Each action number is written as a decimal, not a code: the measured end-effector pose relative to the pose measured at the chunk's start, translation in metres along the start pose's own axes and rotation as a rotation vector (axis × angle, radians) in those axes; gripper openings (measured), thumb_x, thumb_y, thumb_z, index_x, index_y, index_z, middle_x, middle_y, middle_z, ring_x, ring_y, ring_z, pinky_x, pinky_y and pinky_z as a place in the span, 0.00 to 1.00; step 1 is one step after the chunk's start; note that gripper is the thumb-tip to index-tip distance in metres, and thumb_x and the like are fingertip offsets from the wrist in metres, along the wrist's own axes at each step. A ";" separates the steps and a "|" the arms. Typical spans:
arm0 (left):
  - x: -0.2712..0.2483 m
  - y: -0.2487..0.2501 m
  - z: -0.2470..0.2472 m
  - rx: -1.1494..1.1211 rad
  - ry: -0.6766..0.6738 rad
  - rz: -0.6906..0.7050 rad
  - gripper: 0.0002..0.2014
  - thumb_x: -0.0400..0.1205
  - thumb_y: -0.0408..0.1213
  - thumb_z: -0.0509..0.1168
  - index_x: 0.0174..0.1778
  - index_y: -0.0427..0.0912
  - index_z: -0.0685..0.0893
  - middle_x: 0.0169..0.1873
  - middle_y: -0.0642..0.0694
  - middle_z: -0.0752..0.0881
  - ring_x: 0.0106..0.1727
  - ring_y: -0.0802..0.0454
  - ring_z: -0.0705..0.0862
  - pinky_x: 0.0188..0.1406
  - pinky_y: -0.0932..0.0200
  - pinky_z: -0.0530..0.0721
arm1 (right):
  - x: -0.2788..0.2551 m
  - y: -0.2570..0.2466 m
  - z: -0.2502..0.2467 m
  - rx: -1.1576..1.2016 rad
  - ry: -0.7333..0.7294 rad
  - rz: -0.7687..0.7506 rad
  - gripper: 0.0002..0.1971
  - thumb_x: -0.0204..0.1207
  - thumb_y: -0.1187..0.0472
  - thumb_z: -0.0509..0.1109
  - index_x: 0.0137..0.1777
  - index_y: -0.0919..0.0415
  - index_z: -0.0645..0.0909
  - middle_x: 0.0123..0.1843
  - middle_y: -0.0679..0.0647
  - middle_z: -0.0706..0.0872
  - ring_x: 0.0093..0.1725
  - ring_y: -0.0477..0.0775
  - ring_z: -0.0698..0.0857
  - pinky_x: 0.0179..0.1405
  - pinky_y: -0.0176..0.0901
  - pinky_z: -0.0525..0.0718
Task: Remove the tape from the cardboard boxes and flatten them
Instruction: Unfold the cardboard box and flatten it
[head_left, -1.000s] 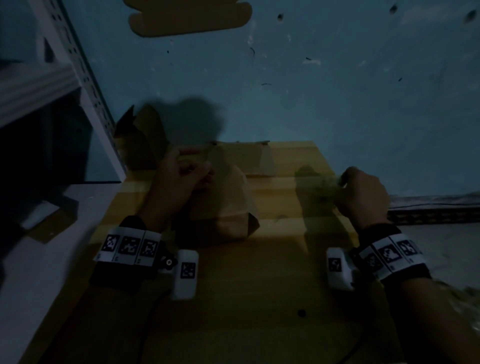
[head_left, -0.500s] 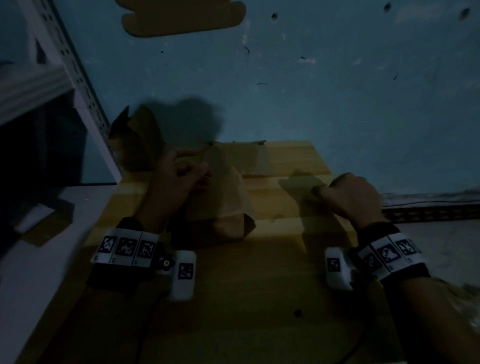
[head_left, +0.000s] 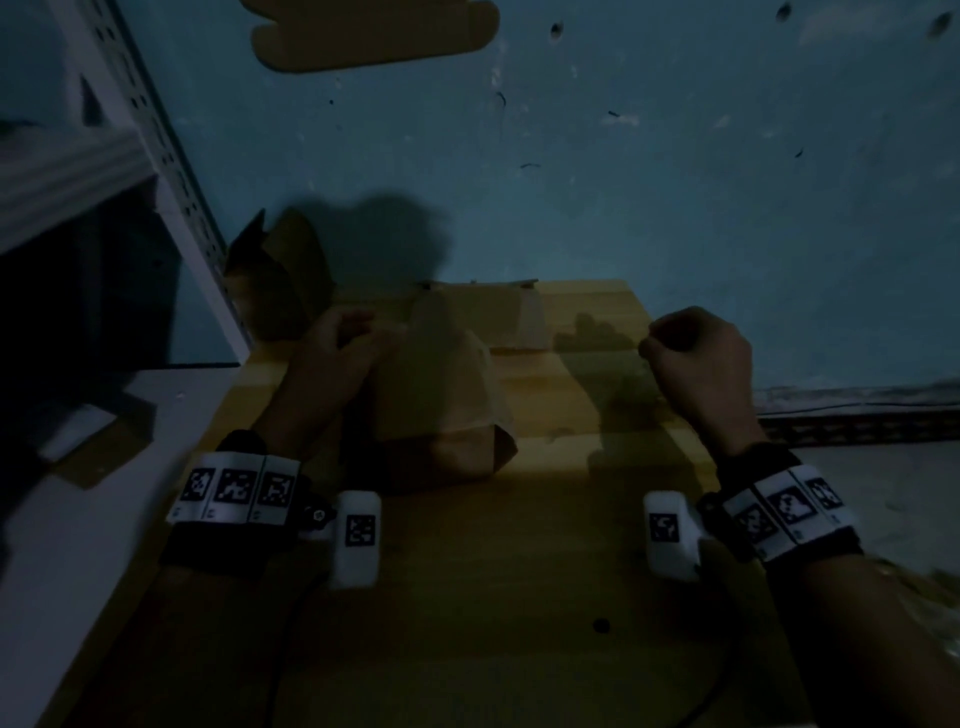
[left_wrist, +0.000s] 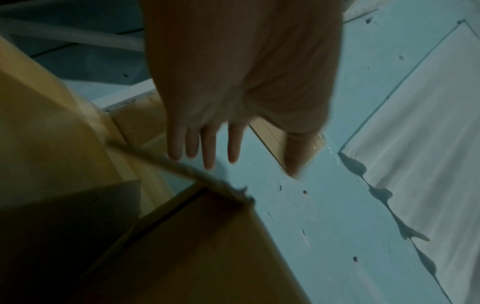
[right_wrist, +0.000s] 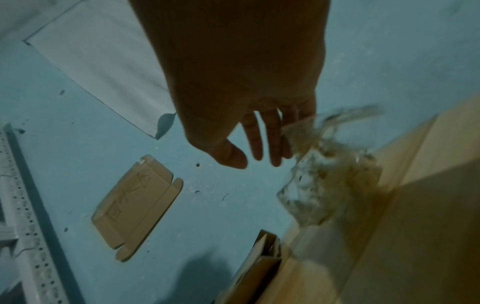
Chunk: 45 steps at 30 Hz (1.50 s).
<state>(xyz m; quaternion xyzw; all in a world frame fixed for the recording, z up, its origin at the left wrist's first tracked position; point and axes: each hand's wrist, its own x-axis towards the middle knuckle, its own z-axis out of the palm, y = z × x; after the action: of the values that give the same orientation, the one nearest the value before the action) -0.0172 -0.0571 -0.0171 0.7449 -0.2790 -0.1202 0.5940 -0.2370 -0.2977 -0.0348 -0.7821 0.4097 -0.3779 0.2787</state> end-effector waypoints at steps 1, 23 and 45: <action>-0.002 0.002 0.000 -0.008 -0.056 -0.008 0.28 0.76 0.44 0.72 0.72 0.45 0.75 0.67 0.50 0.77 0.69 0.53 0.76 0.50 0.70 0.77 | -0.001 -0.003 0.002 0.037 0.008 -0.018 0.08 0.76 0.61 0.76 0.53 0.61 0.88 0.50 0.56 0.91 0.54 0.56 0.88 0.53 0.45 0.82; -0.011 0.002 -0.006 0.374 -0.348 0.018 0.71 0.38 0.74 0.78 0.82 0.60 0.62 0.81 0.53 0.64 0.78 0.51 0.68 0.75 0.43 0.75 | -0.036 -0.037 0.038 0.232 -0.766 -0.246 0.45 0.57 0.50 0.90 0.76 0.49 0.77 0.68 0.40 0.83 0.67 0.40 0.81 0.72 0.49 0.82; -0.007 -0.003 -0.008 0.349 -0.308 0.220 0.59 0.44 0.74 0.78 0.75 0.62 0.72 0.74 0.54 0.67 0.74 0.55 0.70 0.72 0.49 0.75 | -0.032 -0.039 0.026 0.671 -0.528 -0.232 0.37 0.61 0.63 0.86 0.73 0.61 0.80 0.65 0.48 0.89 0.65 0.48 0.87 0.61 0.47 0.89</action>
<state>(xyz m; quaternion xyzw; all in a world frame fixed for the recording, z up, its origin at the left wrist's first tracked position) -0.0178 -0.0463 -0.0193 0.7742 -0.4620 -0.1166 0.4166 -0.2113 -0.2474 -0.0321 -0.7589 0.0887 -0.3059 0.5679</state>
